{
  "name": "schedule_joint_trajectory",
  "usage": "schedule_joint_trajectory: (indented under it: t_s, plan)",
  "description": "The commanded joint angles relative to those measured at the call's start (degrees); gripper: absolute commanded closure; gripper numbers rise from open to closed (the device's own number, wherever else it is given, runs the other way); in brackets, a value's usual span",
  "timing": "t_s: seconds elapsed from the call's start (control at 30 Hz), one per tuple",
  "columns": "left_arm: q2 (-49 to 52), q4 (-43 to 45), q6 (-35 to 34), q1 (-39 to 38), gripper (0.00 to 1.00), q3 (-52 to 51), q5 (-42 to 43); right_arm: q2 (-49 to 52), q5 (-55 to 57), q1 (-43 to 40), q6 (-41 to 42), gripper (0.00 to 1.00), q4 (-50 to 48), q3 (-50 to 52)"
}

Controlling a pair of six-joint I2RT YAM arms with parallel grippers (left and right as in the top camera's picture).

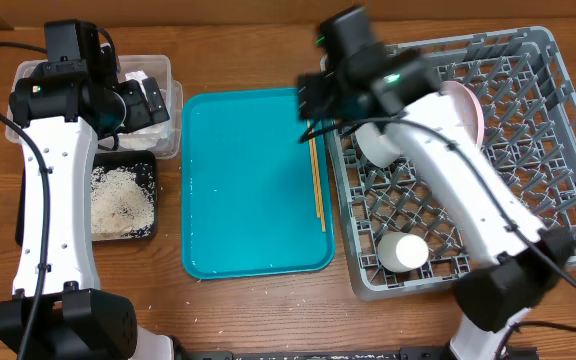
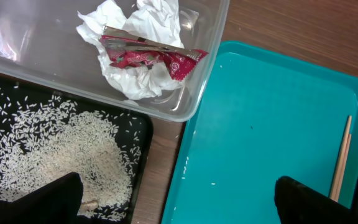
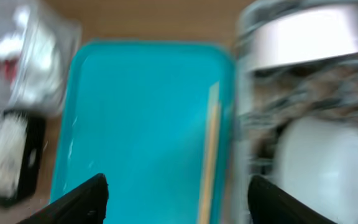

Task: Sort waste into correct bins and load items into the dishwasher
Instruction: 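Move the right gripper to the chopsticks on the teal tray and grasp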

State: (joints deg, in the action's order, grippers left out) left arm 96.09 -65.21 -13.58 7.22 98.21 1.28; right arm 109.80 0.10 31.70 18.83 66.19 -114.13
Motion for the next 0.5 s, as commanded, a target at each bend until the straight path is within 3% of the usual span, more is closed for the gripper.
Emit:
schedule_joint_trajectory:
  t_s: [0.0, 0.47]
  plan:
    - [-0.6, -0.2, -0.8, -0.1, 0.0, 0.9, -0.2, 4.3, -0.5, 3.2, 0.3, 0.3, 0.3, 1.7]
    - [-0.6, -0.2, -0.8, -0.1, 0.0, 0.9, -0.2, 19.7, 8.3, 5.8, 1.3, 0.38, -0.2, 2.7]
